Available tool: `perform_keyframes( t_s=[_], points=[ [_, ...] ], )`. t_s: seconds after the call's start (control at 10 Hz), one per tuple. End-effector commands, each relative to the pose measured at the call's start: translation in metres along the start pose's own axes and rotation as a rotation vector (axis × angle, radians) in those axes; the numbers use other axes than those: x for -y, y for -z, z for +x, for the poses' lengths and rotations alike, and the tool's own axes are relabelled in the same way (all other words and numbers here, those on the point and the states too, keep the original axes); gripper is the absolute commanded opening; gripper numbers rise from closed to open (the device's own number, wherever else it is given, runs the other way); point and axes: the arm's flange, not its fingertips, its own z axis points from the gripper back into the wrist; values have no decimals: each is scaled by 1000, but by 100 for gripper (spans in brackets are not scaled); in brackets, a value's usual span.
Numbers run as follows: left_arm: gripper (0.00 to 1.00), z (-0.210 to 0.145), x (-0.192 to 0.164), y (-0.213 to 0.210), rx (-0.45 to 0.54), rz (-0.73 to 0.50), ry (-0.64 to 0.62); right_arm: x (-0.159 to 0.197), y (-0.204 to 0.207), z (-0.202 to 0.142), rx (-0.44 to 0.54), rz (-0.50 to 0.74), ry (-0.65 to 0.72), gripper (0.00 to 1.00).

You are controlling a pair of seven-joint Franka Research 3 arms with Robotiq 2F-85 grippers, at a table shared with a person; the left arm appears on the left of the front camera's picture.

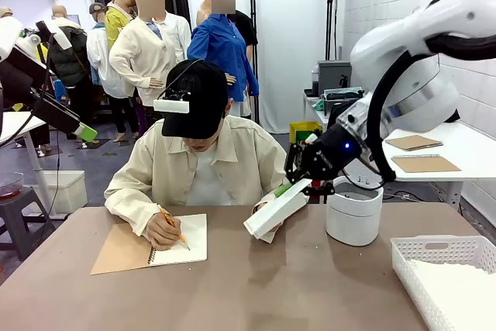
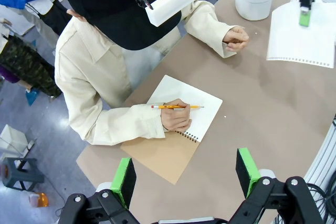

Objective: Sort the paper based on its condition.
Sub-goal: If a person hands you a paper, place it in the Organizing basket , and if it's crumpled, put it in the Trash can.

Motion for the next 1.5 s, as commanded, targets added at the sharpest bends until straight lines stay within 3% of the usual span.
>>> perform_keyframes(
  t_s=[0.0, 0.3, 0.5, 0.8, 1.2, 1.3, 1.4],
  points=[
    [100, 0, -1, -1, 0, 3, 6, -8, -16, -28, -42, -38, -121, 0],
    [100, 0, -1, -1, 0, 3, 6, 1, -47, -72, 140, -295, -283, 0],
    [100, 0, -1, -1, 0, 3, 6, 15, -62, -96, 182, -433, -345, 0],
    [100, 0, -1, -1, 0, 3, 6, 58, -107, -104, 323, -640, -497, 0],
    [100, 0, -1, -1, 0, 3, 6, 138, -162, -103, 391, -603, -426, 0],
    [100, 0, -1, -1, 0, 3, 6, 148, -171, -103, 419, -587, -379, 0],
    [100, 0, -1, -1, 0, 3, 6, 146, -176, -101, 497, -478, -243, 0]
  ],
)
